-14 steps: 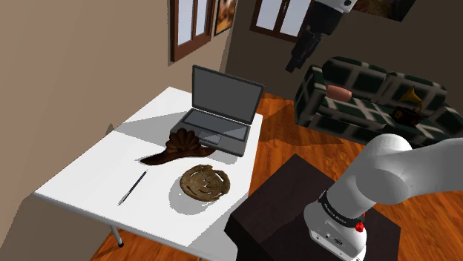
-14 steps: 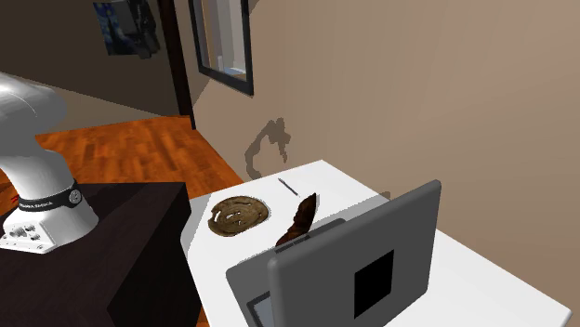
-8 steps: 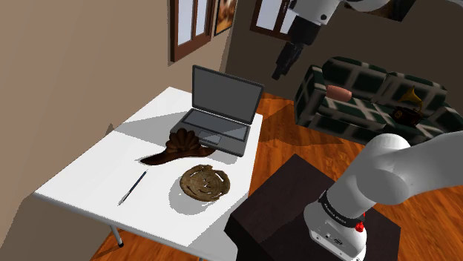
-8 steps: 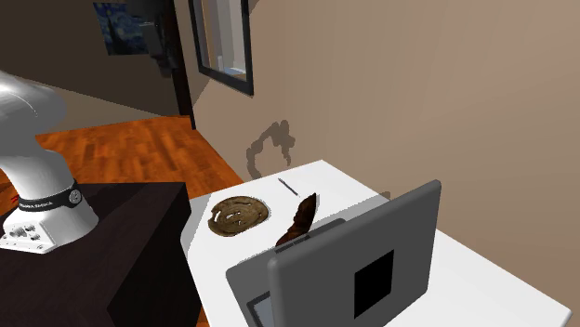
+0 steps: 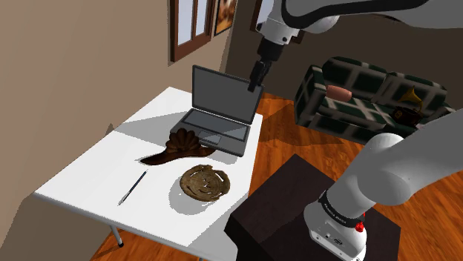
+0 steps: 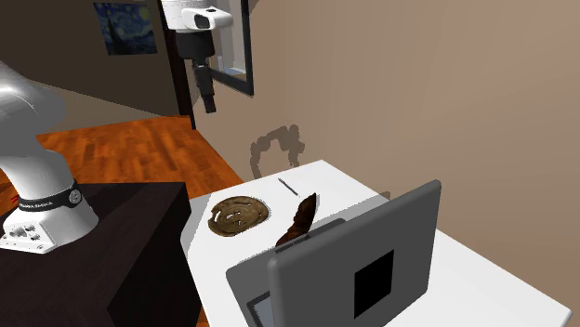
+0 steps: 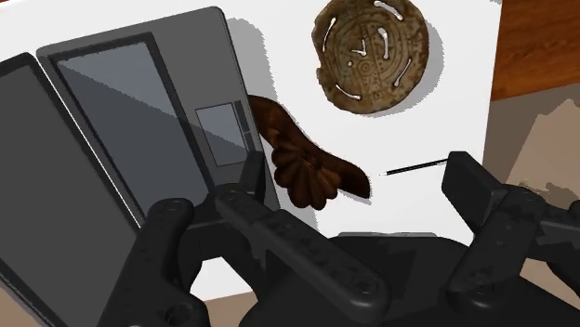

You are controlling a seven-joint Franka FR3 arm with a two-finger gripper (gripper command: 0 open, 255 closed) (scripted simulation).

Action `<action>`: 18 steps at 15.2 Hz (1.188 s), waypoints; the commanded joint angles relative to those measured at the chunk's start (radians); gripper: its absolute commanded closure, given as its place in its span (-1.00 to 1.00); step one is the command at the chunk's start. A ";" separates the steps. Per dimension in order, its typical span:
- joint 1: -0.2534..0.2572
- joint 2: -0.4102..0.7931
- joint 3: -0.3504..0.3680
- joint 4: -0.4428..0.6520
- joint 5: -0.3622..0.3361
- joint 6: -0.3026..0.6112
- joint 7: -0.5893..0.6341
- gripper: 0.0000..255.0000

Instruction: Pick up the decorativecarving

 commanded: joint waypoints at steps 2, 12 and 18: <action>0.011 0.109 -0.006 0.029 0.005 0.063 -0.046 -1.00; 0.034 0.495 -0.003 0.211 0.031 0.206 -0.184 -1.00; 0.037 0.731 0.013 0.375 0.035 0.243 -0.249 -1.00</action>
